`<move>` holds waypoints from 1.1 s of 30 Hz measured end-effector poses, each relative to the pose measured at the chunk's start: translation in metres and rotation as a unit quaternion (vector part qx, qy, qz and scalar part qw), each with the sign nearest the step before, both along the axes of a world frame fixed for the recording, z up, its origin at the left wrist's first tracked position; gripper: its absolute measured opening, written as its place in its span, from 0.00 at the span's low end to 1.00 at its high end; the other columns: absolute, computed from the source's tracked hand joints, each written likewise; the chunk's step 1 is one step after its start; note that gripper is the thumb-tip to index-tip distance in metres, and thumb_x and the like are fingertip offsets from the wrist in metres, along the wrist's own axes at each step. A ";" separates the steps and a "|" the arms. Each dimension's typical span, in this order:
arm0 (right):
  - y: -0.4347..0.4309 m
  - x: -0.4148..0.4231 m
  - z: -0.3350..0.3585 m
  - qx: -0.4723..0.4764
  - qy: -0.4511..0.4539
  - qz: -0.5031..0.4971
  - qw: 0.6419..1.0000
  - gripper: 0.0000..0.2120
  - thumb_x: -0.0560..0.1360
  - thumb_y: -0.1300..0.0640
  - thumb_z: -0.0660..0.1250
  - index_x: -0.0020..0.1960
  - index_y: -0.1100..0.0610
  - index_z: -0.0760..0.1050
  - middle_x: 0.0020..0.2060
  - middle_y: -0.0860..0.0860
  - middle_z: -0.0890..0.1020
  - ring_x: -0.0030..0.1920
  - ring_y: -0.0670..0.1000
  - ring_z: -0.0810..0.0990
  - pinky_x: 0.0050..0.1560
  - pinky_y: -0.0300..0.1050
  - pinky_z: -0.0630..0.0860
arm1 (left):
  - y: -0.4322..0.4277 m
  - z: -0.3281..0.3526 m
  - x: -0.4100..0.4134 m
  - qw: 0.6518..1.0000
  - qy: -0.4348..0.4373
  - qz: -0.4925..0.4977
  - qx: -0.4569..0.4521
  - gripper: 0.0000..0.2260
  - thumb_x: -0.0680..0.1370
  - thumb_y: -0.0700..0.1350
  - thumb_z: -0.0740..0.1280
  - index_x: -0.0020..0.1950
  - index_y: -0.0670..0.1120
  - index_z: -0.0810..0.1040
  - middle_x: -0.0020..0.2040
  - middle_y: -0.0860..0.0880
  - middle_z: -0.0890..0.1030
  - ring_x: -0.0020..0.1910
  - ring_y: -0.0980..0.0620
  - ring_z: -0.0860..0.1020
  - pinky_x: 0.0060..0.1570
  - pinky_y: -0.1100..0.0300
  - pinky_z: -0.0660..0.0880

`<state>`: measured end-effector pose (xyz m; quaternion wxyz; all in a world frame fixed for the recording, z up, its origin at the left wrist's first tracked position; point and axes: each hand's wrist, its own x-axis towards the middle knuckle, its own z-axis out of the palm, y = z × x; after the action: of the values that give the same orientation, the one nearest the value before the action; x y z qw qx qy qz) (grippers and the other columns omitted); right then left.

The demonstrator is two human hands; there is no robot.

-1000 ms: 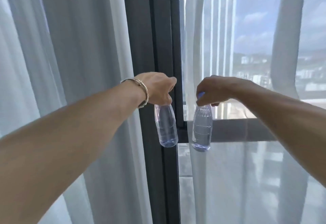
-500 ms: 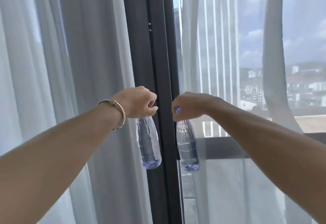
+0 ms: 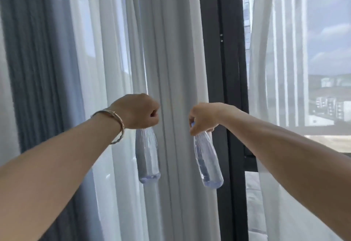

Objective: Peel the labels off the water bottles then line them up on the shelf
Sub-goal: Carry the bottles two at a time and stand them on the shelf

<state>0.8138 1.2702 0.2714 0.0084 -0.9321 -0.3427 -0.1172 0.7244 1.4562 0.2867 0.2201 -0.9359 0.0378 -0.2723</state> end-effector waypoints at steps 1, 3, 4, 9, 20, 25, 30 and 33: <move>0.019 -0.011 -0.001 -0.001 0.000 0.009 1.000 0.06 0.70 0.51 0.68 0.43 0.53 0.78 0.25 0.48 0.77 0.26 0.48 0.77 0.32 0.36 0.71 | 0.015 0.001 -0.016 1.000 0.001 0.015 0.006 0.11 0.77 0.48 0.59 0.34 0.49 0.67 0.38 0.51 0.73 0.37 0.48 0.74 0.37 0.59 0.69; 0.057 -0.032 -0.004 0.004 -0.009 0.029 1.000 0.05 0.69 0.51 0.69 0.42 0.52 0.78 0.24 0.47 0.77 0.25 0.47 0.76 0.33 0.36 0.72 | 0.045 0.004 -0.047 0.999 -0.008 0.044 0.017 0.10 0.78 0.49 0.58 0.38 0.48 0.69 0.42 0.51 0.75 0.39 0.48 0.75 0.39 0.58 0.71; 0.075 -0.042 -0.005 0.010 -0.014 0.041 0.999 0.05 0.70 0.51 0.69 0.42 0.52 0.78 0.25 0.47 0.77 0.25 0.46 0.76 0.33 0.36 0.72 | 0.062 0.004 -0.063 0.998 -0.014 0.060 0.021 0.10 0.78 0.49 0.57 0.40 0.47 0.71 0.43 0.50 0.76 0.41 0.48 0.75 0.39 0.58 0.71; 0.167 -0.099 -0.008 0.037 0.004 0.117 0.992 0.09 0.71 0.51 0.69 0.47 0.55 0.80 0.31 0.49 0.82 0.31 0.49 0.81 0.46 0.46 0.81 | 0.142 -0.001 -0.144 0.990 0.000 0.137 0.035 0.11 0.78 0.52 0.56 0.42 0.47 0.73 0.43 0.51 0.77 0.41 0.49 0.78 0.43 0.53 0.78; 0.380 -0.254 -0.021 -0.040 -0.027 0.329 0.943 0.08 0.71 0.51 0.65 0.39 0.55 0.77 0.23 0.48 0.77 0.27 0.48 0.75 0.36 0.41 0.74 | 0.288 -0.040 -0.339 0.948 -0.047 0.315 0.014 0.09 0.77 0.47 0.57 0.40 0.46 0.72 0.36 0.50 0.75 0.36 0.44 0.75 0.35 0.58 0.66; 0.475 -0.326 -0.045 -0.032 -0.004 0.432 0.902 0.08 0.71 0.51 0.66 0.47 0.54 0.78 0.23 0.48 0.76 0.28 0.49 0.75 0.37 0.41 0.72 | 0.334 -0.057 -0.422 0.898 0.002 0.439 0.018 0.11 0.80 0.52 0.57 0.41 0.49 0.72 0.37 0.50 0.72 0.38 0.46 0.73 0.39 0.58 0.66; 0.570 -0.392 -0.067 -0.024 0.034 0.527 0.849 0.08 0.71 0.50 0.66 0.47 0.53 0.77 0.27 0.50 0.78 0.31 0.50 0.78 0.34 0.39 0.71 | 0.385 -0.081 -0.487 0.834 0.049 0.549 0.032 0.18 0.82 0.56 0.52 0.38 0.48 0.69 0.32 0.51 0.67 0.34 0.48 0.68 0.37 0.58 0.65; 0.628 -0.428 -0.080 -0.040 0.059 0.572 0.817 0.10 0.71 0.49 0.67 0.48 0.54 0.77 0.30 0.50 0.79 0.33 0.50 0.80 0.36 0.40 0.73 | 0.422 -0.095 -0.523 0.805 0.052 0.590 0.042 0.20 0.82 0.60 0.48 0.43 0.48 0.70 0.36 0.49 0.70 0.37 0.47 0.68 0.39 0.57 0.64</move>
<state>0.3857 1.8981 0.1912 0.0565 -0.5733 -0.8171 -0.0219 0.2016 1.8786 0.1914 0.3748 -0.7805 -0.4989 -0.0389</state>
